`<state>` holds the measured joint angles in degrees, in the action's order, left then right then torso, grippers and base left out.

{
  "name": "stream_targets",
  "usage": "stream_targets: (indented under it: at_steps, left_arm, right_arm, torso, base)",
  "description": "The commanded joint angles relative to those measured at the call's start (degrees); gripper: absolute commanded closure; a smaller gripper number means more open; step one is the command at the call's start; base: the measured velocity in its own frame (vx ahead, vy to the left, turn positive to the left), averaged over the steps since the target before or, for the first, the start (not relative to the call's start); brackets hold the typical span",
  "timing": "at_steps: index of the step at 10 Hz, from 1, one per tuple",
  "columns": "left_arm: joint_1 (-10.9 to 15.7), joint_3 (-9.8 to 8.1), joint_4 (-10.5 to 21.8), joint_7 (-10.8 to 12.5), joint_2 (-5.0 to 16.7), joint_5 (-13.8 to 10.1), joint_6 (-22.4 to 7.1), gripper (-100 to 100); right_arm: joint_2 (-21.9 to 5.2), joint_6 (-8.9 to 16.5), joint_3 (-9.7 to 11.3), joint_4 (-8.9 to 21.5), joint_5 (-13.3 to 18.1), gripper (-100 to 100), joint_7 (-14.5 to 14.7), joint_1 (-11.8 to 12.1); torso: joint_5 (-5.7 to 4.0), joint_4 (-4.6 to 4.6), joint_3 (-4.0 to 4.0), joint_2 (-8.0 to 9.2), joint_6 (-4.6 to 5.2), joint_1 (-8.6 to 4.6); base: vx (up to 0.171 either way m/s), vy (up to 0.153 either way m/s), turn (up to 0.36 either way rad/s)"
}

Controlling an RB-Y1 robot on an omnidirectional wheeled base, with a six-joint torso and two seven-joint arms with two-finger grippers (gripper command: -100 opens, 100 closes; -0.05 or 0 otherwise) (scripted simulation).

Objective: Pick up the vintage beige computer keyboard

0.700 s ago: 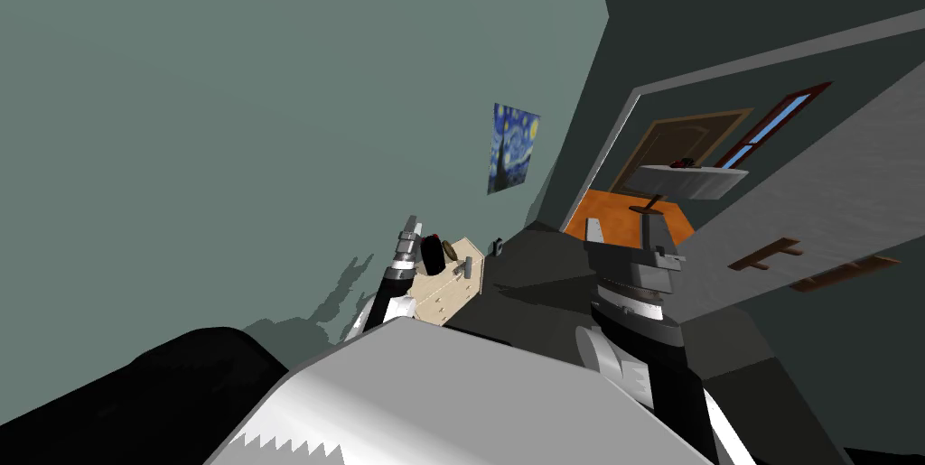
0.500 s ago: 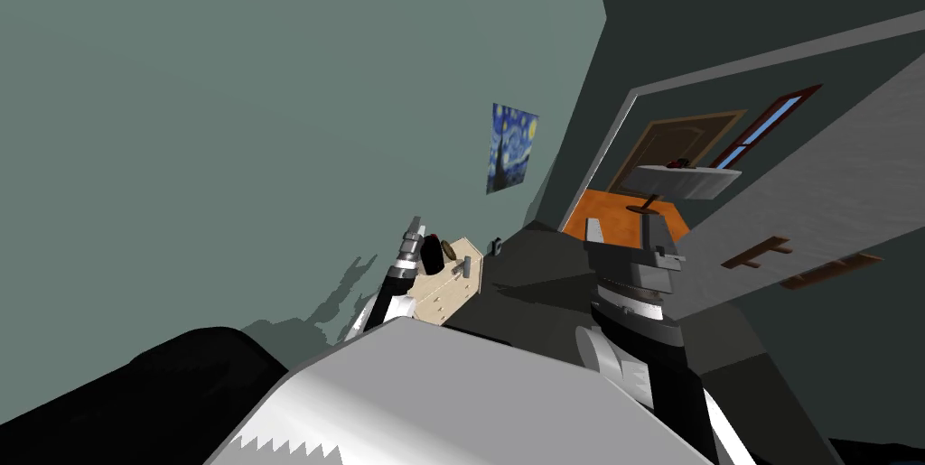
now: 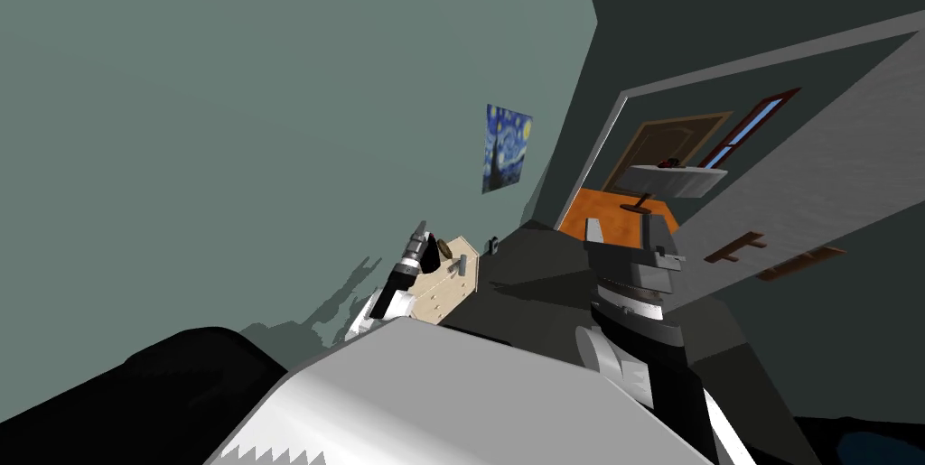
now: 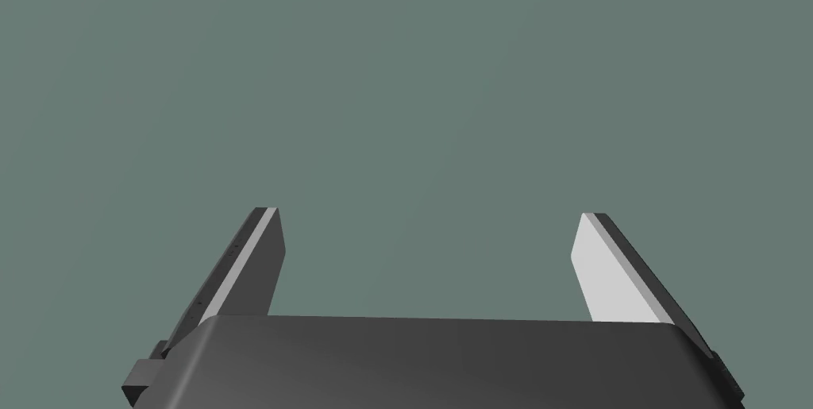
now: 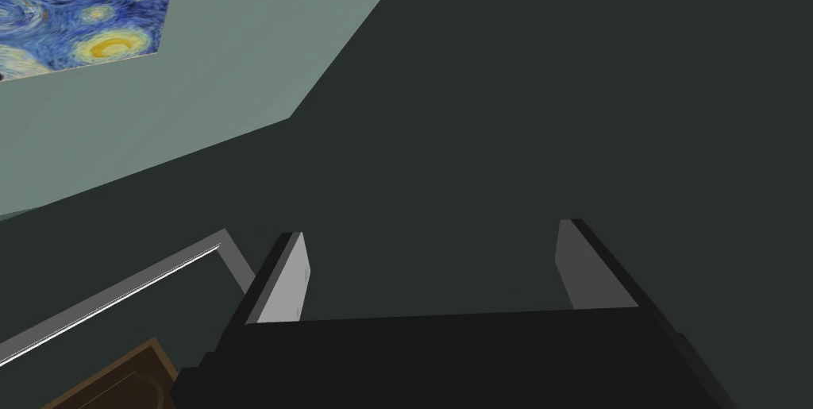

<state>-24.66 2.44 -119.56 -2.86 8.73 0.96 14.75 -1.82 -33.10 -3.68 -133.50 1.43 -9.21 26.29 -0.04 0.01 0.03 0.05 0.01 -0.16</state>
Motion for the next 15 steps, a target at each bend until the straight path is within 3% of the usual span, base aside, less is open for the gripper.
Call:
stream_targets:
  at_steps: [1,8,11,12,13,14,15]
  left_arm:
    - [1.43,-0.19,2.86,1.58,1.67,-0.94,-2.86,-100]
    - [5.05,-0.51,9.24,4.8,4.47,-2.91,-12.13,-100]
    - [7.65,-0.87,13.49,7.07,6.1,-4.31,-17.71,-100]
    - [7.65,-0.87,13.82,7.07,6.1,-4.31,-18.16,-100]
    - [8.97,-1.13,16.2,8.2,6.84,-5.01,-20.27,-100]
    - [8.97,-1.13,16.2,8.2,6.84,-5.01,-21.24,-100]
    - [10.29,-1.44,18.61,9.31,7.52,-5.7,-22.97,-100]
  right_arm:
    - [0.0,0.0,0.0,0.0,0.0,0,0.0,0.0]
    - [0.0,0.0,0.0,0.0,0.0,0,0.0,0.0]
    - [0.0,0.0,0.0,0.0,0.0,0,0.0,0.0]
    - [0.0,0.0,0.0,0.0,0.0,0,0.0,0.0]
    - [0.0,0.0,0.0,0.0,0.0,0,0.0,0.0]
    - [0.0,0.0,0.0,0.0,0.0,0,0.0,0.0]
    - [0.0,0.0,0.0,0.0,0.0,0,0.0,0.01]
  torso:
    - [0.0,0.0,0.0,0.0,0.0,0.0]
    - [0.0,-0.01,-0.01,-0.02,-0.01,-0.02]
    - [-0.01,0.0,-0.01,-0.02,-0.02,-0.03]
    - [-0.01,-0.01,-0.03,-0.06,-0.01,-0.04]
    - [-0.01,-0.01,-0.04,-0.07,-0.02,0.0]
    - [-0.01,-0.01,-0.03,-0.06,-0.01,-0.06]
    - [-0.02,-0.01,-0.03,-0.06,-0.02,-0.04]
  base:
    - [-0.019,-0.073,-0.051]
    - [-0.01,-0.049,-0.024]
    - [-0.009,-0.056,-0.027]
    - [0.004,-0.044,-0.015]
    - [-0.001,-0.063,-0.035]
    - [0.003,-0.055,-0.015]
    - [0.007,-0.057,-0.028]
